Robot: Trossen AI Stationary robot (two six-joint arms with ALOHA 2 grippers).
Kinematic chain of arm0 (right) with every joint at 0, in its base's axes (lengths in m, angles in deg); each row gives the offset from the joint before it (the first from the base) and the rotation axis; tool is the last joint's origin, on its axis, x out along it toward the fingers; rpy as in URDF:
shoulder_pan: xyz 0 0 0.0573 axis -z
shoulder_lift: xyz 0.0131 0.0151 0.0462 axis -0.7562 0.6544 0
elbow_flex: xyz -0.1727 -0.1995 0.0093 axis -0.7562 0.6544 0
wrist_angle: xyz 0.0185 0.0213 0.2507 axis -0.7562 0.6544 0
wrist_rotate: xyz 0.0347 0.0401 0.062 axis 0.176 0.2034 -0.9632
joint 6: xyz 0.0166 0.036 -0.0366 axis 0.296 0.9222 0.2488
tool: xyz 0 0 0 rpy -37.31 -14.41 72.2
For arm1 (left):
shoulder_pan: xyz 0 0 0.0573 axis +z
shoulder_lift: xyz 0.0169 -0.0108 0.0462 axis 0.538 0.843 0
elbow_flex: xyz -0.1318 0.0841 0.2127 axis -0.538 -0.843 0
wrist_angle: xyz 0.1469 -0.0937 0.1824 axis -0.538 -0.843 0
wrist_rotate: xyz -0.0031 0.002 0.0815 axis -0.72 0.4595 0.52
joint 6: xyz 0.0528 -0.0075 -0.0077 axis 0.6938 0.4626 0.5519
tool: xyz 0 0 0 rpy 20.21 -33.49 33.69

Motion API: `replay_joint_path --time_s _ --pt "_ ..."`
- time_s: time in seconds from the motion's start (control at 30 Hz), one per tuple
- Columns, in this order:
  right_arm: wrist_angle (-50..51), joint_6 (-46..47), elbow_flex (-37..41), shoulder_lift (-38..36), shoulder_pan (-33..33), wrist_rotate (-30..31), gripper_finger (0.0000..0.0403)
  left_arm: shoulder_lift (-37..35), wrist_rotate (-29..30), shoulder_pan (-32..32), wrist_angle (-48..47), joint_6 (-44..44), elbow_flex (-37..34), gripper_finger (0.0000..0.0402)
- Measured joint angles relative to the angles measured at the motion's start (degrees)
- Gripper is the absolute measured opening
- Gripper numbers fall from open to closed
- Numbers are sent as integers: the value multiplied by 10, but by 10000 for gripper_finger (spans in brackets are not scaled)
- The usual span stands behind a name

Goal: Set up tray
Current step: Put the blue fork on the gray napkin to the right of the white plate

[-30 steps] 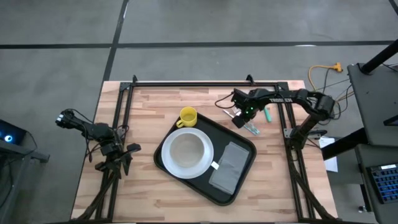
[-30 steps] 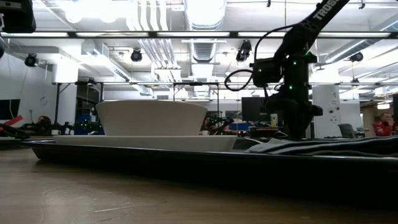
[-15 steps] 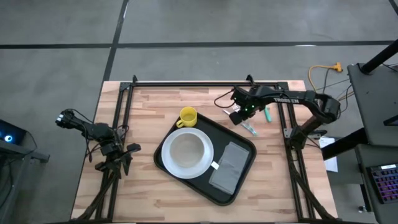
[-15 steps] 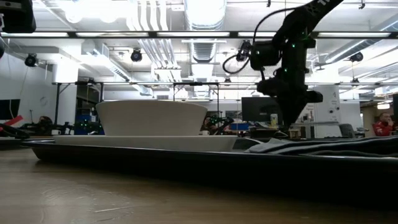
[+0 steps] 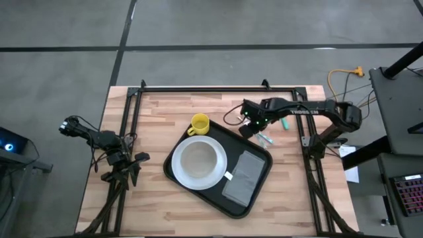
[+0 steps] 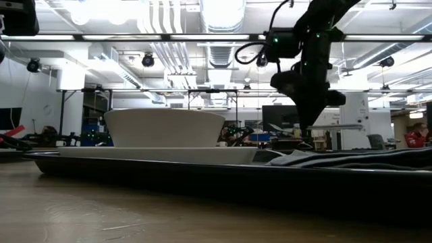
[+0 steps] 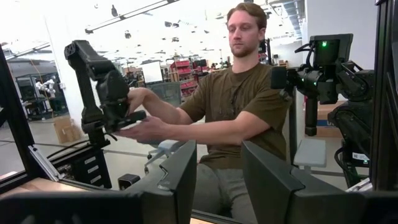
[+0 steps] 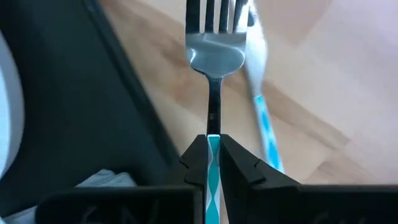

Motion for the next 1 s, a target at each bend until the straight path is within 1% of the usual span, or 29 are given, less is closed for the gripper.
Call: replay_joint_path --time_s 0.17,0.33,0.53,0.6,0.67,0.73,0.87,0.93,1.0 --pt "0 17 -9 0 -26 34 15 0 0 0 0 0 0 112" --pt "-6 74 -9 0 -38 48 15 0 0 0 0 0 0 112" --pt "-27 210 -9 0 -43 22 15 0 0 0 0 0 0 112" --pt "-28 248 -9 0 -45 -2 14 0 0 0 0 0 0 112" --pt "-29 298 -9 0 -47 -43 14 0 0 0 0 0 0 112" --pt "-31 347 -9 0 -55 -64 14 0 0 0 0 0 0 112" --pt "-33 475 -9 0 -85 -69 14 0 0 0 0 0 0 112" --pt "-33 519 -9 0 -100 -67 13 0 0 0 0 0 0 112" --pt "-33 557 -9 0 -113 -47 13 0 0 0 0 0 0 112"
